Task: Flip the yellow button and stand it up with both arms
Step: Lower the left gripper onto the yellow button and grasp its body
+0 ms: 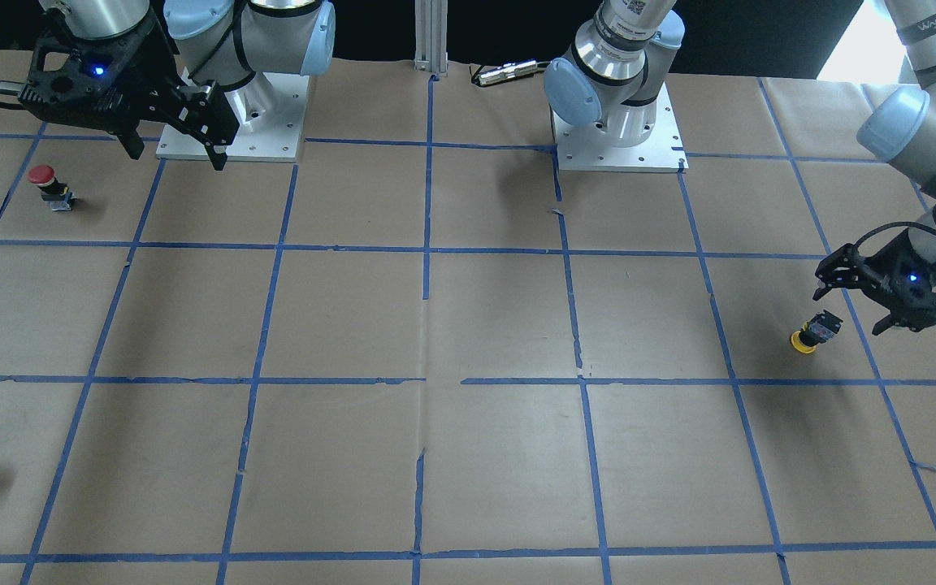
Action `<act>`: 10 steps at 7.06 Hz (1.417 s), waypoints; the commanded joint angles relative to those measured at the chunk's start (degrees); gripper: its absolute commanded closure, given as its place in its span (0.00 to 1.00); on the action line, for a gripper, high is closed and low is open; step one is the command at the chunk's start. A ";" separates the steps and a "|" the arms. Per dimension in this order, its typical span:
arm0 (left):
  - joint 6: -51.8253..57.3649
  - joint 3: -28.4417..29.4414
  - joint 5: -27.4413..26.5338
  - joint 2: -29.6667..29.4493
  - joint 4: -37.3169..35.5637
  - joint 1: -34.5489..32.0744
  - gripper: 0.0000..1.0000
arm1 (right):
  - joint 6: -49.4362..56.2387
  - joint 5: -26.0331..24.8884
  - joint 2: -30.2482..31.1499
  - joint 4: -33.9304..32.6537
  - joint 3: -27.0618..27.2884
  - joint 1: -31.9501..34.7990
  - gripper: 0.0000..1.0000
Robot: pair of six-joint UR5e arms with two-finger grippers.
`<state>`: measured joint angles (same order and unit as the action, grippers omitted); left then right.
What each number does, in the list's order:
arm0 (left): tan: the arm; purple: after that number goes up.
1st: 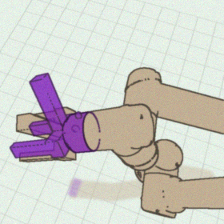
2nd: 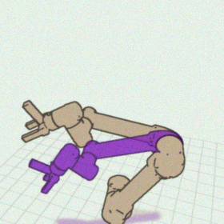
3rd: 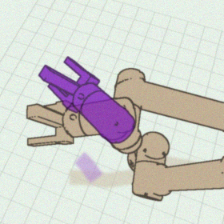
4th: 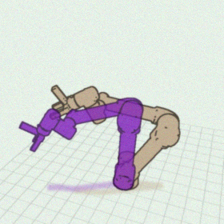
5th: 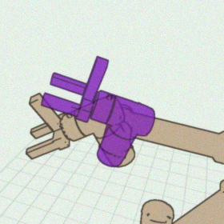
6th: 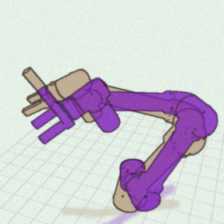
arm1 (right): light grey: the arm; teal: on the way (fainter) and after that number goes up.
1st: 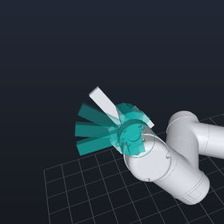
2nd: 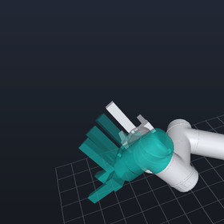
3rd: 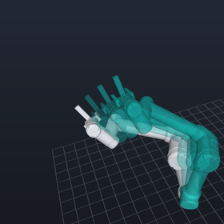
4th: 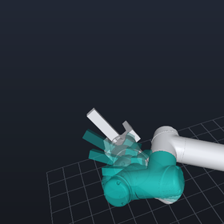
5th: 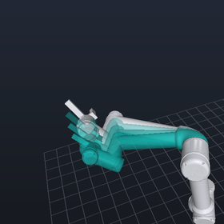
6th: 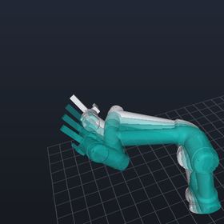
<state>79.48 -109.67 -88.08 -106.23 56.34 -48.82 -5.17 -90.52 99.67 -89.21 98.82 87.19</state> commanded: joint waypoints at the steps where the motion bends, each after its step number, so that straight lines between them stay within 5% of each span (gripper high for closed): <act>1: 0.32 -3.08 0.02 -0.65 -6.01 0.04 0.02 | -0.10 -0.10 0.00 0.09 0.06 0.00 0.00; 3: 1.54 -4.85 -0.33 -0.21 -8.61 0.04 0.09 | -0.10 -0.01 0.00 0.09 0.06 0.00 0.00; 4: 2.16 -4.85 -0.33 0.14 -8.61 0.04 0.23 | -0.19 -0.10 0.00 0.17 0.06 0.00 0.00; 6: 2.17 -4.85 -0.51 0.23 -8.70 -0.14 0.74 | 0.69 0.69 -0.35 0.26 0.06 0.00 0.00; 7: 2.17 -4.85 -0.51 0.41 -8.88 -0.31 0.91 | 0.69 0.78 -0.26 0.35 0.06 0.00 0.00; 10: 1.04 -3.28 5.17 3.72 -2.69 -1.36 0.96 | 0.43 0.78 -0.35 0.09 -0.03 -0.09 0.00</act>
<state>81.15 -113.55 -86.17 -104.59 49.24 -49.59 -4.54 -89.78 99.33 -89.02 98.90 87.17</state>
